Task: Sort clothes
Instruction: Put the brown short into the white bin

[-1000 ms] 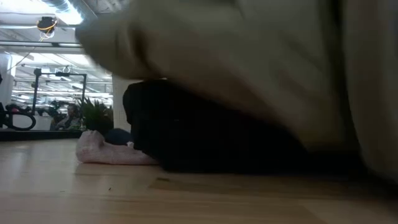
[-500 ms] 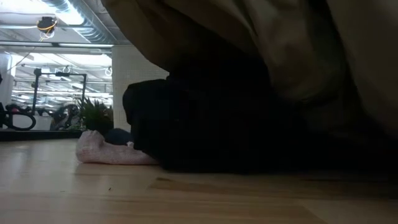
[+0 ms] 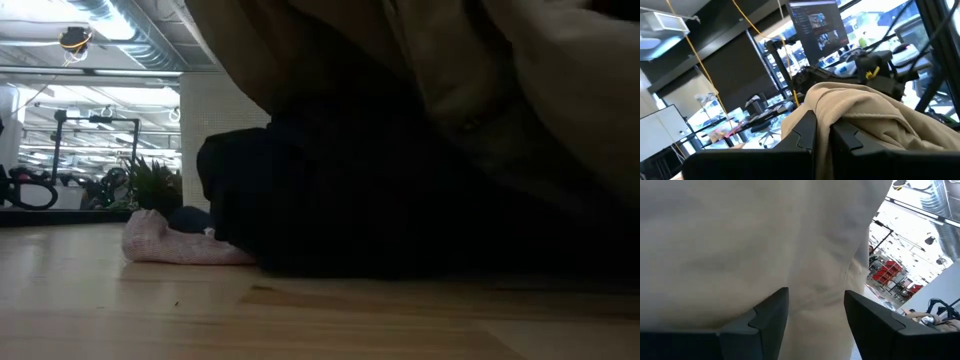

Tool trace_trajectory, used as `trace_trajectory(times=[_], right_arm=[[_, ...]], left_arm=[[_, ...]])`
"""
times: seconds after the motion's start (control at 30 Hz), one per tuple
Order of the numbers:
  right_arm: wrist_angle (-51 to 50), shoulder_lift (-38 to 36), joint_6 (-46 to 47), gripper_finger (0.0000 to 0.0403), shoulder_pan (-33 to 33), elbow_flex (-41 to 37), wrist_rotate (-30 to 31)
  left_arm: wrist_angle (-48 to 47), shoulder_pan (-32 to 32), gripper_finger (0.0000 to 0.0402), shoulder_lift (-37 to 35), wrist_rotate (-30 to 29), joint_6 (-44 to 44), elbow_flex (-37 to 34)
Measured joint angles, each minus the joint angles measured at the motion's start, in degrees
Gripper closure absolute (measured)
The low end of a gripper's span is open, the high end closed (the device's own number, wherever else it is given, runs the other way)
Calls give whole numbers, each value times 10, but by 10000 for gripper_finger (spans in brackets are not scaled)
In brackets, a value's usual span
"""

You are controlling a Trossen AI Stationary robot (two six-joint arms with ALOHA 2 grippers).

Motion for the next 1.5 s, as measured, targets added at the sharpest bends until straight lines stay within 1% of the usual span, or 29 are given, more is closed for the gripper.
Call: trace_trajectory(times=[0.2, 0.27, 0.4, 0.5, 0.63, 0.73, 0.8, 0.87, 0.97, 1.13, 1.23, 1.3, 1.4, 1.5], right_arm=[[-10, 0, 22, 194, -15, 0, -1], [-22, 0, 31, 194, -21, 0, -6], [-39, 0, 57, 194, -38, 0, -21], [-43, 0, 60, 194, -48, 0, -21], [-44, 0, 63, 194, -52, 0, -21], [-44, 0, 63, 194, -52, 0, -21], [-44, 0, 63, 194, -52, 0, -23], [-43, 0, 63, 194, -54, 0, -28], [-41, 0, 70, 194, -66, 0, -44], [-39, 0, 92, 194, -105, 0, -117], [-43, 0, 123, 194, -124, 0, -158], [-50, 0, 144, 194, -128, 0, -170], [-45, 0, 160, 194, -126, 0, -172], [-12, 0, 159, 194, -126, 0, -172]], left_arm=[[1, 0, 389, -21, -1, 2, 0], [1, 0, 388, -28, -13, 21, 0], [12, 0, 388, -55, -72, 115, 0], [53, 6, 388, -88, -105, 178, 0], [100, 19, 387, -145, -115, 243, 1], [146, 34, 387, -186, -113, 265, 1], [203, 49, 387, -208, -85, 268, 1], [253, 69, 387, -226, -36, 266, 1], [293, 102, 387, -242, 40, 264, 3], [296, 169, 387, -237, 120, 226, 32], [288, 218, 386, -221, 143, 182, 52], [284, 251, 386, -205, 151, 154, 66], [280, 294, 386, -180, 169, 115, 87], [270, 338, 386, -155, 204, 100, 112]])
